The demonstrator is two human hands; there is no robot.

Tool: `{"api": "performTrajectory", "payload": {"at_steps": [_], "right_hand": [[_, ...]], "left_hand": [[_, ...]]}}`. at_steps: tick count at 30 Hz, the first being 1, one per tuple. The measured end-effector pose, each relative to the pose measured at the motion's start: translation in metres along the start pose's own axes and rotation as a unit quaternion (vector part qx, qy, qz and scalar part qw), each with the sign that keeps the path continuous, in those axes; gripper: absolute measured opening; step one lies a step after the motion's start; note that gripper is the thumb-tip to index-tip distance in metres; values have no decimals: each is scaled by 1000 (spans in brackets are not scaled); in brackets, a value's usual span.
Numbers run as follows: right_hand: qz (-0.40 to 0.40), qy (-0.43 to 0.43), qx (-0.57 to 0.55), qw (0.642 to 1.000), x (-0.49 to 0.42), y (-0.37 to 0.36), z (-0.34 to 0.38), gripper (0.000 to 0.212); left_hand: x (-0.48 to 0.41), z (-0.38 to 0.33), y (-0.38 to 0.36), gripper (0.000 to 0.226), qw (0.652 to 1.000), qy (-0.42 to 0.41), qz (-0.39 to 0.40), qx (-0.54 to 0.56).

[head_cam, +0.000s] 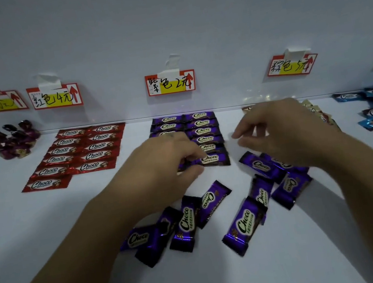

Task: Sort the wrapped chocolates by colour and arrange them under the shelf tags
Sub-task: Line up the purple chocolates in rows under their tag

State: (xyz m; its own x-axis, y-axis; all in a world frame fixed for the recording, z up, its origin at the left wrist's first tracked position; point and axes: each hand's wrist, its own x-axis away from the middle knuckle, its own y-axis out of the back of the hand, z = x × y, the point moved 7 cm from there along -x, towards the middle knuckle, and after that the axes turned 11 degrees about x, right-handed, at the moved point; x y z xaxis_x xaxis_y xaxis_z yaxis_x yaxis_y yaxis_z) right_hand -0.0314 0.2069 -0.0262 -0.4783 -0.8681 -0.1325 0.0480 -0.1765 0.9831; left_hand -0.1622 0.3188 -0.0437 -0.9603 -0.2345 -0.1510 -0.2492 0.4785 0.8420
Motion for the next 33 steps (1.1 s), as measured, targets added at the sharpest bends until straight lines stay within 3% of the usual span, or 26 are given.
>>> {"api": "performTrajectory", "payload": {"at_steps": [6,10,13,19,25,30,33], "right_hand": [[78,-58,23,995,7,-8,-40,27],[129,-23,37,991,11,-16,-33,31],[142,-27,40,989,13,-17,-35,34],[180,-78,25,980,20,-17,-44,34],[179,-61,-4,982,19,-18,-39,18],[166,-48,-42,984,20,-12,-38,6],[138,-62,-109,982,23,-7,-41,9]], "left_hand": [[-10,-36,-34,39,994,-66,81,-24],[-19,-53,-56,47,979,-108,130,-115],[-22,-54,-61,48,977,-112,133,-123],[-20,-57,-53,27,987,-133,72,-60],[-18,-55,-57,10,992,-114,48,4],[-8,-48,-57,36,989,-30,44,141],[-3,-40,-51,32,976,20,30,216]]}}
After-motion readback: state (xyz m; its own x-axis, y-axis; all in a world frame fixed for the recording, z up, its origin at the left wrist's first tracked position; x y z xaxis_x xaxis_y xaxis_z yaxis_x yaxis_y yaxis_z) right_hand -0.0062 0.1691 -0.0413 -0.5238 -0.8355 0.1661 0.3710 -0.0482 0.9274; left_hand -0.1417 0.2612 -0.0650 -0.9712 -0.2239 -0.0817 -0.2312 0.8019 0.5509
